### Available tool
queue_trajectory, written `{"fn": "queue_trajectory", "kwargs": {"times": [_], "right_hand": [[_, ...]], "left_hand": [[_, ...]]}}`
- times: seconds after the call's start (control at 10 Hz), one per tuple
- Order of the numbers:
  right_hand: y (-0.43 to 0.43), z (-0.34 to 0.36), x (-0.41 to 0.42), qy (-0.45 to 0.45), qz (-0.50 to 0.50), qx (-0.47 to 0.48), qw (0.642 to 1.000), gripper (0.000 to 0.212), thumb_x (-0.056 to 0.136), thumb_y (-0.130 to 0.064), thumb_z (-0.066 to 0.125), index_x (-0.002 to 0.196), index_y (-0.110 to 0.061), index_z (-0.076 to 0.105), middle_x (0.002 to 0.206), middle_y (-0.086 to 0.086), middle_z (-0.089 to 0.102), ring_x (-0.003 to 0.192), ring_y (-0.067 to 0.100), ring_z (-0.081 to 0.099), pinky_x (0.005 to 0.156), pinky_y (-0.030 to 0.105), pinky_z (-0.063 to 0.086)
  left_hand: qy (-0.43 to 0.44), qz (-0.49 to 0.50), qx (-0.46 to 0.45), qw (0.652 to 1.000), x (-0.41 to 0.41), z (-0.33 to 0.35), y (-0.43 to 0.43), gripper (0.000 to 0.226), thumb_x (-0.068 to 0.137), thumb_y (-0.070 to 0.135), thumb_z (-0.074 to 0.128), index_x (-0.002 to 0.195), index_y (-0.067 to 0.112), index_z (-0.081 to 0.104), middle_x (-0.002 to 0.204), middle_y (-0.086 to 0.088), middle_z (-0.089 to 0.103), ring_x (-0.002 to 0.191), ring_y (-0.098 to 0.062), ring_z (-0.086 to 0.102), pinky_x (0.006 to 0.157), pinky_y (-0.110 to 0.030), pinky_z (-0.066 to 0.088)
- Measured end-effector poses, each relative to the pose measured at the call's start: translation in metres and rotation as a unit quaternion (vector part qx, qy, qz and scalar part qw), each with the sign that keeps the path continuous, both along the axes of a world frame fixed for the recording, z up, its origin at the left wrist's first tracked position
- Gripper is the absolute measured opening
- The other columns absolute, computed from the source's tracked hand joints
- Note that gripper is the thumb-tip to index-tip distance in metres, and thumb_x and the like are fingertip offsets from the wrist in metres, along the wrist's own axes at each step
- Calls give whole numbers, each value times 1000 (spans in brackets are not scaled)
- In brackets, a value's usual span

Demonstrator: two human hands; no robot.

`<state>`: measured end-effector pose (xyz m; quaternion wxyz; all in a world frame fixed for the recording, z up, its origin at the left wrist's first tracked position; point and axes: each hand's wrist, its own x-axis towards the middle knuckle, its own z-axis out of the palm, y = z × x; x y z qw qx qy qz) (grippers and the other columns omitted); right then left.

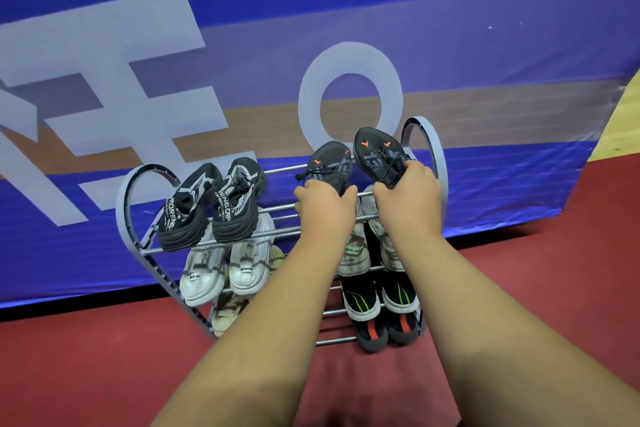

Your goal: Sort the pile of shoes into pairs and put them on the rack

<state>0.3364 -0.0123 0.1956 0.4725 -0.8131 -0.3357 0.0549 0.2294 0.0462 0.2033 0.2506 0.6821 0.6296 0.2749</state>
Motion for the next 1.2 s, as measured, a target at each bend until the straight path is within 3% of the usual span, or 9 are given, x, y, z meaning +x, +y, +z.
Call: {"fn": "queue_trajectory", "kwargs": {"times": [0.1,0.2,0.3,0.5,0.6,0.9,1.0,1.1,1.2], "right_hand": [[3,-6,1,-2,6,-10,1000,49,91,-33,73,132,-9,59,130,10,60,126,32,51,99,44,46],[5,-6,3,0,5,-6,1000,54,91,-32,73,138,-9,58,133,11,59,128,33,50,101,44,45],[4,-5,2,-17,-2,-24,1000,57,90,-36,73,139,-12,57,135,9,58,128,33,50,101,46,48],[0,-9,-1,-23,3,-25,999,67,90,-47,75,145,-14,53,142,8,54,135,32,47,106,45,44],[-2,-8,1,-22,5,-17,1000,66,90,-46,75,144,-14,54,143,8,53,134,31,49,107,42,42],[4,-11,2,-57,13,-31,998,57,93,-42,66,141,-15,54,140,7,56,129,28,51,108,41,43],[2,-7,0,-58,33,-34,997,53,94,-37,67,139,-12,54,138,6,58,133,23,50,112,41,42],[-1,7,-1,-32,51,-79,995,60,94,-40,66,144,-12,50,150,10,51,143,26,44,118,47,39],[-3,27,-3,-50,60,-141,987,60,96,-39,60,148,-11,49,153,13,50,147,30,40,120,49,35]], "left_hand": [[17,-48,-21,999,-4,-2,1,85,86,64,72,138,2,45,140,-18,41,117,-40,58,93,-49,54],[7,-108,-50,993,-18,3,1,81,76,51,82,138,12,47,136,-11,42,108,-29,56,80,-38,49],[19,-155,-39,987,-34,2,0,79,73,43,90,135,17,48,132,-5,43,110,-25,58,81,-34,46],[-17,-213,-2,977,-52,-10,5,77,63,37,94,129,32,53,119,10,51,118,-15,56,92,-32,48],[-62,-239,-11,969,-57,-22,9,79,54,42,90,123,52,52,125,19,61,125,-8,60,105,-40,54],[-58,-274,-57,958,-58,-27,33,75,64,29,85,131,34,53,131,8,49,124,-9,60,111,-32,48],[-50,-292,-115,948,-67,-5,42,68,71,27,81,134,32,57,132,13,58,121,-2,62,110,-31,49],[-47,-295,-177,938,-82,30,41,55,89,13,75,139,26,57,124,12,61,111,-3,62,104,-27,50],[-32,-245,-195,949,-96,66,43,36,93,16,68,128,21,64,112,7,70,96,-8,67,93,-27,56]]}}
